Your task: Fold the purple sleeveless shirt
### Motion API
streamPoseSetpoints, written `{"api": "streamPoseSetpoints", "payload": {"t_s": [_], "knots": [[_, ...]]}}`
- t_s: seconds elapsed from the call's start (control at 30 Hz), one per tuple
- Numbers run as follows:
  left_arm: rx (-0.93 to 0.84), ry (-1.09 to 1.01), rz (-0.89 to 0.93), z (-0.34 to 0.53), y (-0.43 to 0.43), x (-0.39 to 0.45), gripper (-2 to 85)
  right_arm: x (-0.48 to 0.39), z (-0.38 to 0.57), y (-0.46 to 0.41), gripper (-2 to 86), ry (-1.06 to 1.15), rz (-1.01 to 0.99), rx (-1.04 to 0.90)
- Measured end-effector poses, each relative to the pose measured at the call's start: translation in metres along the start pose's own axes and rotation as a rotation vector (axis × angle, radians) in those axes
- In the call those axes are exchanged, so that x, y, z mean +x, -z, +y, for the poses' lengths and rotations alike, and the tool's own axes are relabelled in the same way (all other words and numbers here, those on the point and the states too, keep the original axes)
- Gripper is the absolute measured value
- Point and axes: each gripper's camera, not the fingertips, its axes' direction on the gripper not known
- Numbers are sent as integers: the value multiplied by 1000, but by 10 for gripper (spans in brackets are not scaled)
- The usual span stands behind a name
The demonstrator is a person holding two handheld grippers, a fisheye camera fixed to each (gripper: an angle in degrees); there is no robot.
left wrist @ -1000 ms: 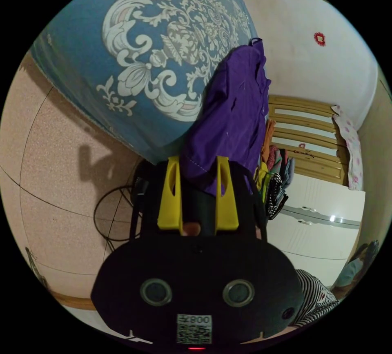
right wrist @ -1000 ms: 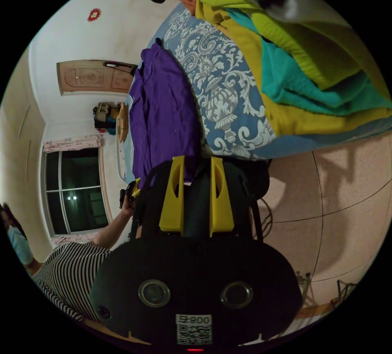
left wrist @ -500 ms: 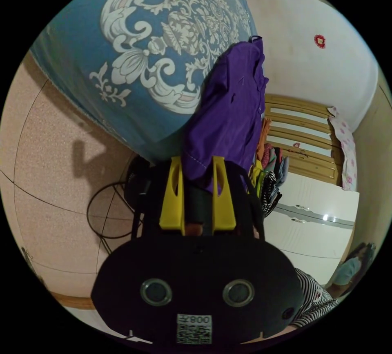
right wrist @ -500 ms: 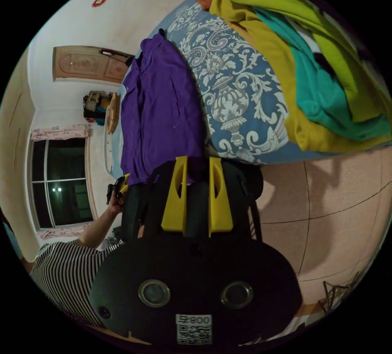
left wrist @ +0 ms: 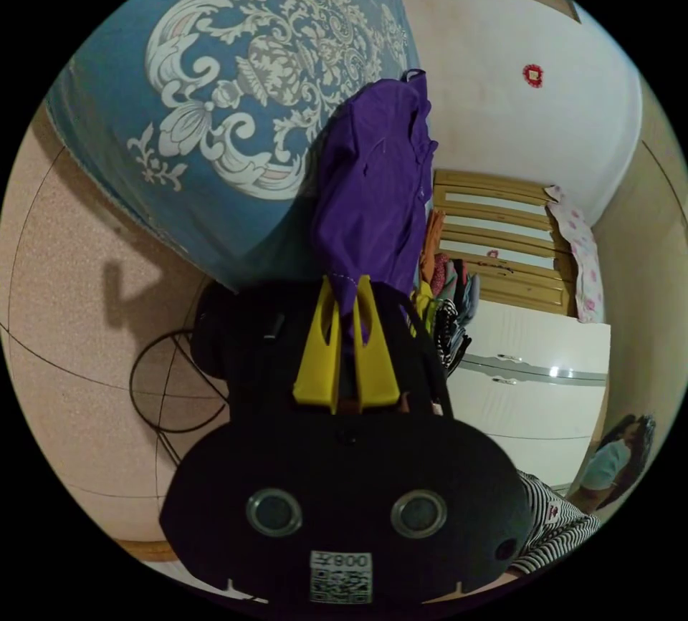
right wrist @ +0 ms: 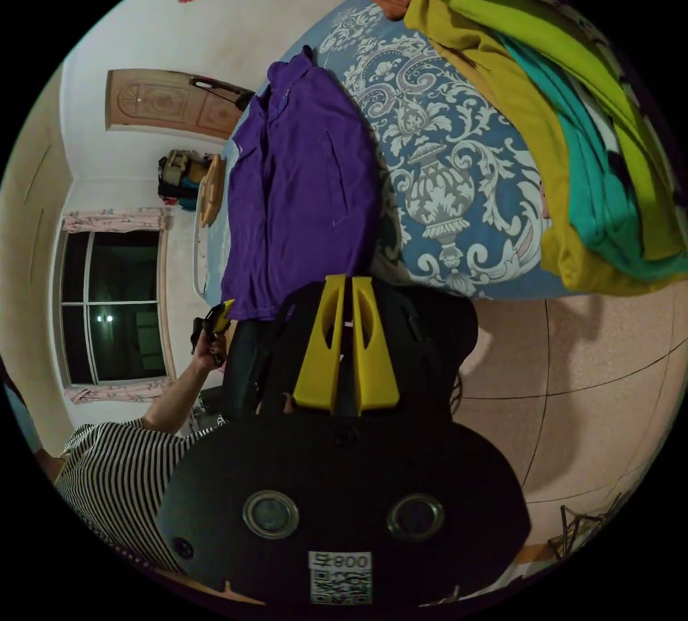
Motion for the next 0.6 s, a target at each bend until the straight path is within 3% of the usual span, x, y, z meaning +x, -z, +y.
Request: {"api": "streamPoseSetpoints", "payload": {"t_s": [0.6], "knots": [[-8,-136,136,50,-15,77,37,-54,42,31,10,114,-138,93]]}}
